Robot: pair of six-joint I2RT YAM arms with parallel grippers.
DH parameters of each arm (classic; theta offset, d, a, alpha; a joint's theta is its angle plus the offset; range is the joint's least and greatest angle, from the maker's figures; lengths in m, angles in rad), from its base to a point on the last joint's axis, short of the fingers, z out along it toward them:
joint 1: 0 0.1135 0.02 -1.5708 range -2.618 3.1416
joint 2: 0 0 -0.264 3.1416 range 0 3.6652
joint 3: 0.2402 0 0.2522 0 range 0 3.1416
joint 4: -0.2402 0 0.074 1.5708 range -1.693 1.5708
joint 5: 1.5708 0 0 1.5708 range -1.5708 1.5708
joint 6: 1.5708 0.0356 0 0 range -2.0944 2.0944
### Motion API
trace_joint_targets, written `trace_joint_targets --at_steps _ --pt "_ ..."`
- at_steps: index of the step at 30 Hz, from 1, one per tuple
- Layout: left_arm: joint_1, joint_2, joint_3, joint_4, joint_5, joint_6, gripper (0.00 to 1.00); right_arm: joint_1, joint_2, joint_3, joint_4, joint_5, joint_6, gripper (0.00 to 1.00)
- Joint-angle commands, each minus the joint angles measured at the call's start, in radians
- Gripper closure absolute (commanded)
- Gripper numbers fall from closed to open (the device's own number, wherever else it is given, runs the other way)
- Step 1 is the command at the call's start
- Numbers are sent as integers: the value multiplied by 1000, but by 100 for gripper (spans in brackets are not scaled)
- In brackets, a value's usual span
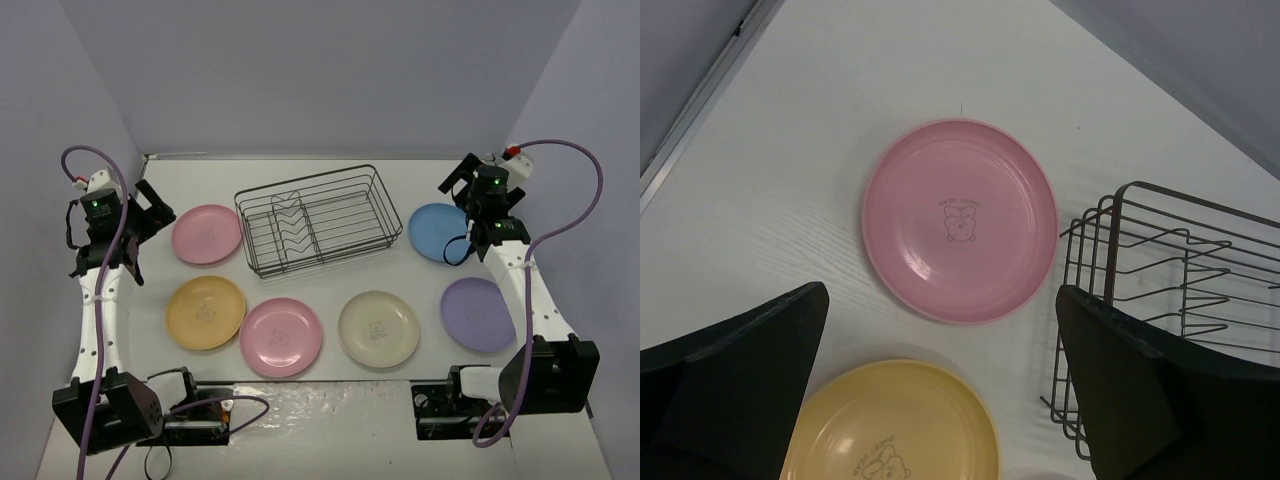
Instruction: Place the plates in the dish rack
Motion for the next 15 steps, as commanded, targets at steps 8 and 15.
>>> trace_joint_targets --at_steps 8,15 --pt "0 -28 -4 88 39 1 3 -73 106 98 13 83 -60 0" --pt "-1 -5 -12 92 34 -7 3 -184 268 137 -3 -74 -186 0"
